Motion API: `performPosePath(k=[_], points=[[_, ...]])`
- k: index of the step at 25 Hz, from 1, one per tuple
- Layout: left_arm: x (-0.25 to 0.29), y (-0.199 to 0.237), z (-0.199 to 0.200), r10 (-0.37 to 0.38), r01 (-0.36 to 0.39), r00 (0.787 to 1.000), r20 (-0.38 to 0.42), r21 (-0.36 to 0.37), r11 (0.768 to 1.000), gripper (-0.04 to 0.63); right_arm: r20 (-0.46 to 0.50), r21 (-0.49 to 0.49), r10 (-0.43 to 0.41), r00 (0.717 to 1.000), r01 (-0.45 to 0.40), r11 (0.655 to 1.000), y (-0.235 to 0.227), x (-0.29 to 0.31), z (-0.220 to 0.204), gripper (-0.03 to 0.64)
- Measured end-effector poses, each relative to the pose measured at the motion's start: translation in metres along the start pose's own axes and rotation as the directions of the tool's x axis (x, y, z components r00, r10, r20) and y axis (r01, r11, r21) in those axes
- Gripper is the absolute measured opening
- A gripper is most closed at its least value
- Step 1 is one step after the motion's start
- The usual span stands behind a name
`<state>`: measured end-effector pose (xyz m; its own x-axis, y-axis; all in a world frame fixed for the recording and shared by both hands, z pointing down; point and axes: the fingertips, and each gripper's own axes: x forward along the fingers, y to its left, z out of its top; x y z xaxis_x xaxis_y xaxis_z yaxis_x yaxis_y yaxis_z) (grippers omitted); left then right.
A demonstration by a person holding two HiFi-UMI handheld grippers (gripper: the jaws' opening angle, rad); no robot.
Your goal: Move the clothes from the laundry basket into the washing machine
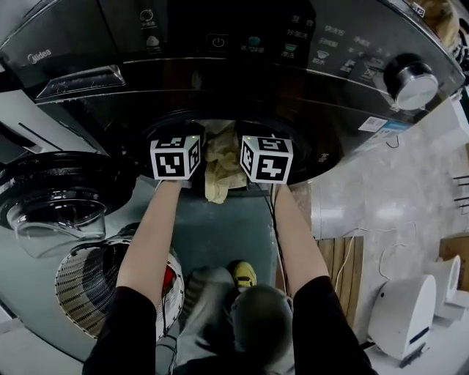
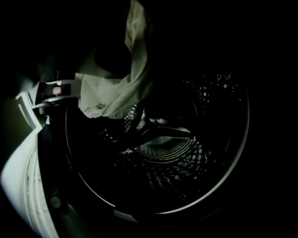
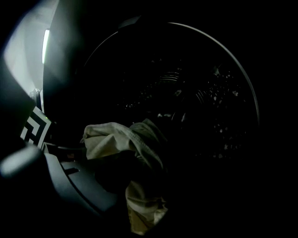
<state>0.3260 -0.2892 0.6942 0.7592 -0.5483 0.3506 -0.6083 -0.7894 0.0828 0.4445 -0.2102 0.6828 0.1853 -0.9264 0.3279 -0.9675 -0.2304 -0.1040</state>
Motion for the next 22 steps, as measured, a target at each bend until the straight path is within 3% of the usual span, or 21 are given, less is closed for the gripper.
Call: performPosePath(k=[11,22], points=[[-0.008,-0.002,0.003,0.027,-0.026,1.0,0.002,-0.027,0.999,0.239,0.012,0.067,0.009,1.0,-0.01,0.998,-0.001,-0.008,-0.003,0.325],[-0.013,0.001,0.004,0.039,-0.038,0.999,0.023,-0.046,0.998,0.229,0.023,0.094,0.012,1.0,-0.014,0.995,0.002,-0.013,-0.001,0.298]])
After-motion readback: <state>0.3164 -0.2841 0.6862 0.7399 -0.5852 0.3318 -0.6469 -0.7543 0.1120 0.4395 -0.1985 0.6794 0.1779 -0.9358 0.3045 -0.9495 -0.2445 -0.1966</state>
